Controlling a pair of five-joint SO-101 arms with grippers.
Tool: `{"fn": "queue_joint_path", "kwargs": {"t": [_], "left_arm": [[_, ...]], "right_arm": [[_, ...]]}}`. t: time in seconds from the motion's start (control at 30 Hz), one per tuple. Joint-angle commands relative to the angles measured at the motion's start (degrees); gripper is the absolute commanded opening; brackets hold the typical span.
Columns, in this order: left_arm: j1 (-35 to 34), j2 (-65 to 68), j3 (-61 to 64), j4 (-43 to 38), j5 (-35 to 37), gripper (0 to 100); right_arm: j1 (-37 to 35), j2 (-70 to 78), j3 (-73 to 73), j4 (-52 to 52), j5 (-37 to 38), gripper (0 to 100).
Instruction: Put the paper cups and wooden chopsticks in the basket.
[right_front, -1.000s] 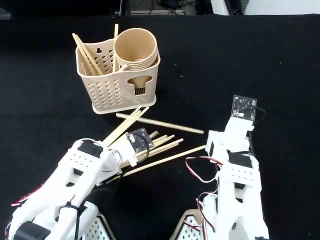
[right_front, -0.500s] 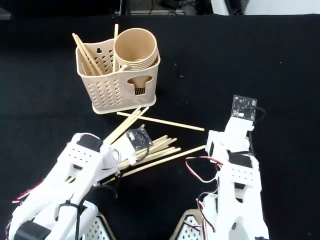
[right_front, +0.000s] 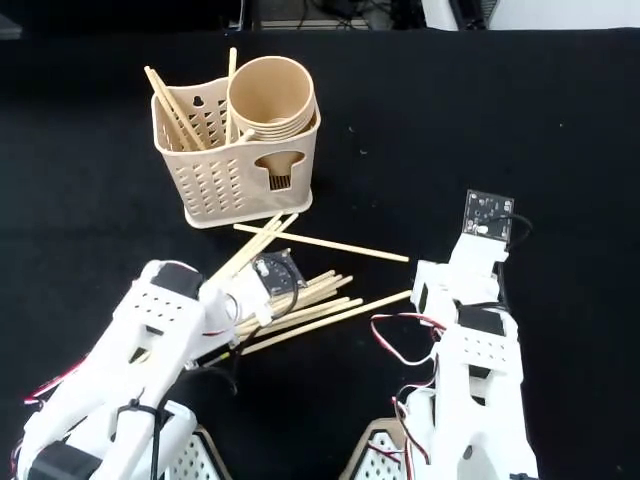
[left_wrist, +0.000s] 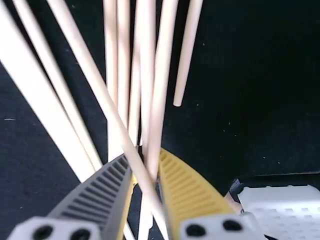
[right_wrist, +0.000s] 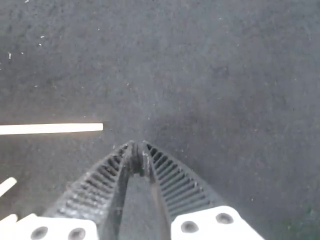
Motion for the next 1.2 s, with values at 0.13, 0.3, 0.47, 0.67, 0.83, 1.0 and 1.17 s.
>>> {"fn": "queue_joint_path", "kwargs": {"t": [0.13, 0.3, 0.47, 0.67, 0.83, 1.0, 1.17], "left_arm": [[2.15, -1.05, -9.19, 10.20, -0.09, 3], [4.70, -1.05, -14.37, 13.36, 0.26, 3], [8.22, -1.05, -16.66, 15.82, 0.26, 3], [8.66, -0.97, -9.36, 7.21, 0.26, 4], [8.48, -0.97, -4.35, 2.73, 0.26, 16], [8.48, -0.97, -3.91, 2.37, 0.26, 20], [9.19, -0.62, -3.65, 2.29, 0.26, 20]], "right_arm": [[-0.79, -0.75, -0.48, -1.23, 0.00, 1.5], [-0.79, -0.75, -0.40, -1.23, 0.00, 1.5], [-0.79, -0.75, -0.40, -1.23, 0.00, 1.5], [-0.79, -0.75, -0.40, -1.23, 0.00, 1.5], [-0.79, -0.75, -0.40, -1.23, 0.00, 1.5], [-0.79, -0.75, -0.40, -1.23, 0.00, 1.5], [-0.79, -0.75, -0.40, -1.23, 0.00, 1.5]]}}
